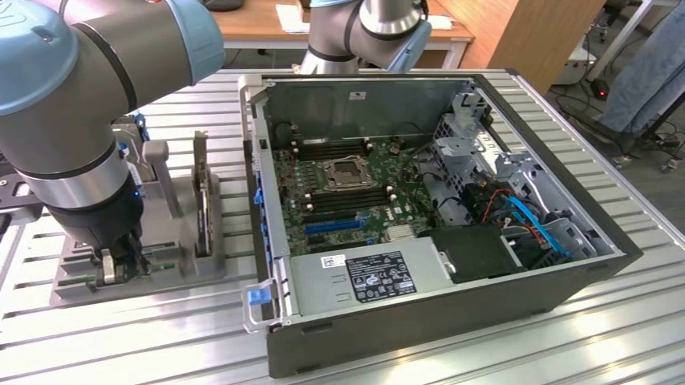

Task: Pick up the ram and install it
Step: 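Pick up the ram and move it above insertion slot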

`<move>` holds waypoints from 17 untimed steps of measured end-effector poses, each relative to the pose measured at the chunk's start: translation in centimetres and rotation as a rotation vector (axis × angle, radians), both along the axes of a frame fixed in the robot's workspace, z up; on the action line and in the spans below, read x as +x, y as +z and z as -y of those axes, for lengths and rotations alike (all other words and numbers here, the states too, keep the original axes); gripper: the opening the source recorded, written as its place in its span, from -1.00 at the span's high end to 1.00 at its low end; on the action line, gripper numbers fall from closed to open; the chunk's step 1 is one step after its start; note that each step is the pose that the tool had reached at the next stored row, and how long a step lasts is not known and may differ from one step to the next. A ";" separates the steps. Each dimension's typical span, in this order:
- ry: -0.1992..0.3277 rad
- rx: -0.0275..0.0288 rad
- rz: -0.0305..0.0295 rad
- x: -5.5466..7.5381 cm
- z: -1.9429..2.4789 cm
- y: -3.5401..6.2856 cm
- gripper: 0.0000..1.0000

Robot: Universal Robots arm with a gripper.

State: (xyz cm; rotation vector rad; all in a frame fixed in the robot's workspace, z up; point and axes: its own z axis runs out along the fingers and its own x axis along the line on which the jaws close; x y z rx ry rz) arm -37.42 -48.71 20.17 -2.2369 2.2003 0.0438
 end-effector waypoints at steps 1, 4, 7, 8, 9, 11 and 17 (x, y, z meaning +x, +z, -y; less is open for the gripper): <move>0.000 0.0001 0.0001 0.0 0.00 0.08 0.79; 0.000 0.0002 0.0002 0.0 -0.01 0.28 0.79; 0.000 0.0001 0.0001 0.0 0.00 0.47 0.79; 0.000 0.0002 0.0001 0.0 0.00 0.52 0.79; 0.000 0.0002 0.0001 0.1 0.00 0.57 0.79; 0.000 0.0001 0.0000 0.1 0.00 0.69 0.79; 0.000 0.0001 0.0000 0.1 0.00 0.99 0.79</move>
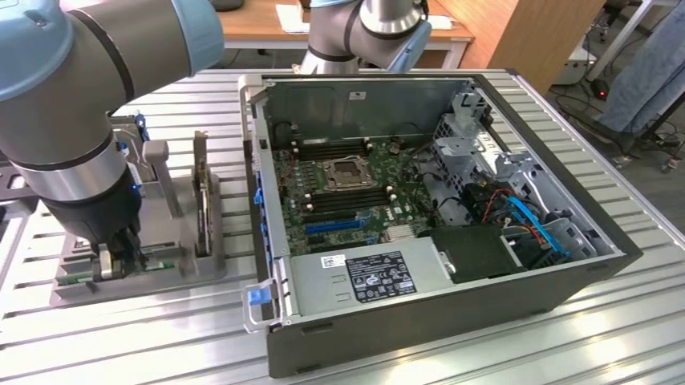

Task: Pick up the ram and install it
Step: 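Pick up the ram and move it above insertion slot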

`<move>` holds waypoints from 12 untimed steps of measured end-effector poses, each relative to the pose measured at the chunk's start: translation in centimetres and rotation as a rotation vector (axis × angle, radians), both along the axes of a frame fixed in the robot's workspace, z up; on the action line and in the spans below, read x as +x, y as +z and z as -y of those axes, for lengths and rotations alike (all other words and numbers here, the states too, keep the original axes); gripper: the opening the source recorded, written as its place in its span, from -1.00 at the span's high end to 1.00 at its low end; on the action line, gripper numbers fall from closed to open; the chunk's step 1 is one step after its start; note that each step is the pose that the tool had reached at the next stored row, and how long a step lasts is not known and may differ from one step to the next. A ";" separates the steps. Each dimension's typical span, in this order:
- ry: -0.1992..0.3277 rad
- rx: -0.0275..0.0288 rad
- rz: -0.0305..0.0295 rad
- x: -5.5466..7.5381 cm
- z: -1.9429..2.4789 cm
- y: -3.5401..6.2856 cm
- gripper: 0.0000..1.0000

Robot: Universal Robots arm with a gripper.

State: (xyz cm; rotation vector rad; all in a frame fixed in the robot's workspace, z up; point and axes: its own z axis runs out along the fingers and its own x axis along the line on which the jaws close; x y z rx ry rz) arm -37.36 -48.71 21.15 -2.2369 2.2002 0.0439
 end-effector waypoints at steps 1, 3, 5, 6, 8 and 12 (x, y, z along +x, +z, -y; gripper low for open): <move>0.000 0.0000 0.0000 0.0 0.00 0.09 0.79; 0.000 -0.0001 0.0000 0.0 0.00 0.29 0.79; 0.000 0.0001 0.0000 0.0 0.00 0.50 0.79; 0.000 0.0000 0.0000 0.0 0.00 0.61 0.79; 0.000 0.0001 0.0000 0.0 0.00 0.85 0.79; 0.000 0.0001 -0.0001 0.0 0.00 1.47 0.79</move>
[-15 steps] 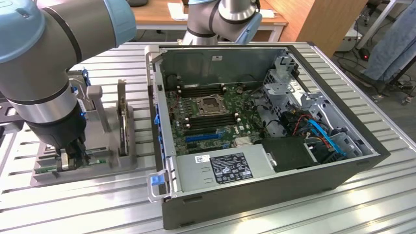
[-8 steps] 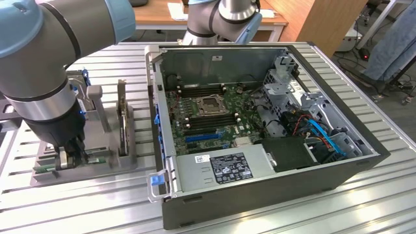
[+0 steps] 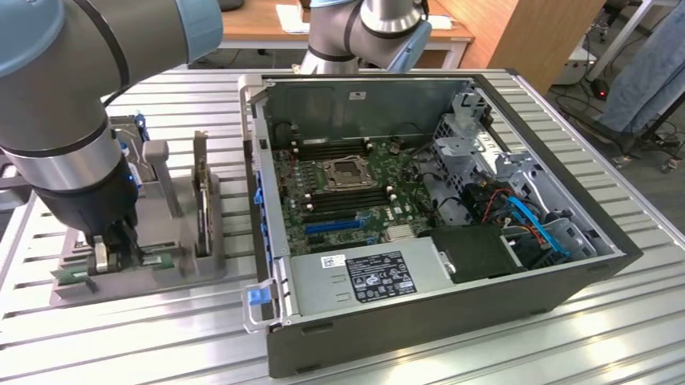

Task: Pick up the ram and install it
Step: 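Pick up the ram and move it above insertion slot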

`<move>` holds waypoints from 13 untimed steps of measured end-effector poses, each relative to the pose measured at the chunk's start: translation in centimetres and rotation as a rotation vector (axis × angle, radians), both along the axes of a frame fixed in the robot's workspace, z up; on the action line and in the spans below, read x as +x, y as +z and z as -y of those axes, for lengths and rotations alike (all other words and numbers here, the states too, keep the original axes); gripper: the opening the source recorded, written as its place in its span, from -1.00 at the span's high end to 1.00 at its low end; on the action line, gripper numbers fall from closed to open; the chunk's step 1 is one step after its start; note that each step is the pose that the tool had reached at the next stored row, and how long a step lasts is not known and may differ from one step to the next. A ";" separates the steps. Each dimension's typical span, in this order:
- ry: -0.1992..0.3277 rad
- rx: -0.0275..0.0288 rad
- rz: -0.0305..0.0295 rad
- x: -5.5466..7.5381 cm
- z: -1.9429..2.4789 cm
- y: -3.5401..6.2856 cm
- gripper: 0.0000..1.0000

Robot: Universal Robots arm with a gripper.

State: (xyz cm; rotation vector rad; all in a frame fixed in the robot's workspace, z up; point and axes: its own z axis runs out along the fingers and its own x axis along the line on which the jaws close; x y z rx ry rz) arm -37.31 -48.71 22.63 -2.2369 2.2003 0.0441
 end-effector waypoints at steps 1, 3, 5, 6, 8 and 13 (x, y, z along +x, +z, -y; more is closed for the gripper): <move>0.000 0.0000 -0.0001 0.0 0.00 0.17 0.79; 0.000 0.0000 0.0000 0.0 0.00 0.53 0.79; 0.000 0.0000 -0.0001 0.0 0.00 0.94 0.79; 0.000 0.0000 0.0000 0.0 0.00 1.14 0.79; 0.000 0.0000 0.0000 0.0 0.00 1.58 0.79; 0.000 0.0000 0.0000 0.0 0.00 2.79 0.79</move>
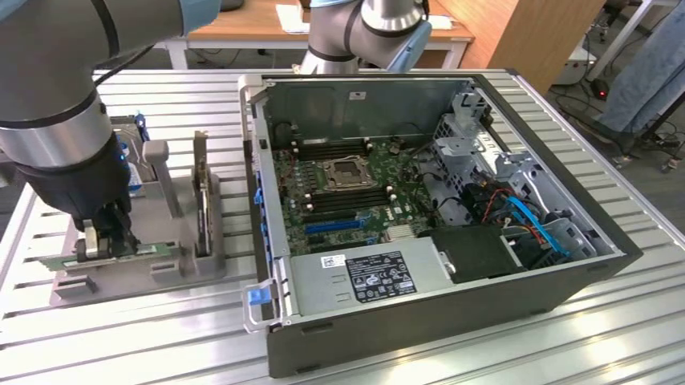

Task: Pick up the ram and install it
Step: 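Pick up the ram and move it above insertion slot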

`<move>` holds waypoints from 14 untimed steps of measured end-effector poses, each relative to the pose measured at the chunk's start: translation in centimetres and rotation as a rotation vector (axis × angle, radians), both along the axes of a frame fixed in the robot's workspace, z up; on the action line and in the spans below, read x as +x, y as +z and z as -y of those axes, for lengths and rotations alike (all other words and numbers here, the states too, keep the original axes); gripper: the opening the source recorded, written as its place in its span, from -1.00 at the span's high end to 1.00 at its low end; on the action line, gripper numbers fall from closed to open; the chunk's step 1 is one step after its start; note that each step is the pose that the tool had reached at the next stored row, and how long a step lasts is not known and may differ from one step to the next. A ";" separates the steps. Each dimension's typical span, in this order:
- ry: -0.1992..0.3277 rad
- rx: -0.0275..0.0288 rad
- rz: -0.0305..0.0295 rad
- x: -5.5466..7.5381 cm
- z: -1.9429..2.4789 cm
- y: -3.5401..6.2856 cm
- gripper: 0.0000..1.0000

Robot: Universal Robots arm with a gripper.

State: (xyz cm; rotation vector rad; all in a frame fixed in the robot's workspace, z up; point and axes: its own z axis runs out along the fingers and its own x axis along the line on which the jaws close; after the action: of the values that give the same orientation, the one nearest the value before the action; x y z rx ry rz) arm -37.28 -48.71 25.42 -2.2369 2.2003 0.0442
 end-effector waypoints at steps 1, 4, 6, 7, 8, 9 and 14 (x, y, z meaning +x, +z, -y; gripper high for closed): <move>0.000 -0.0001 0.0000 0.0 0.00 0.28 0.79; 0.000 0.0000 0.0000 0.0 0.00 1.12 0.79; 0.000 0.0000 0.0000 0.0 0.00 1.71 0.79; 0.000 0.0000 0.0000 0.0 0.00 2.00 0.79; 0.000 0.0000 -0.0001 0.0 0.00 2.30 0.79; 0.000 0.0000 0.0000 0.0 0.00 2.60 0.79; 0.000 0.0000 0.0001 0.1 0.00 7.10 0.79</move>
State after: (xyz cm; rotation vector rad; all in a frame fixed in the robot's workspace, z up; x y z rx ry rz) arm -37.20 -48.71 32.52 -2.2369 2.2002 0.0441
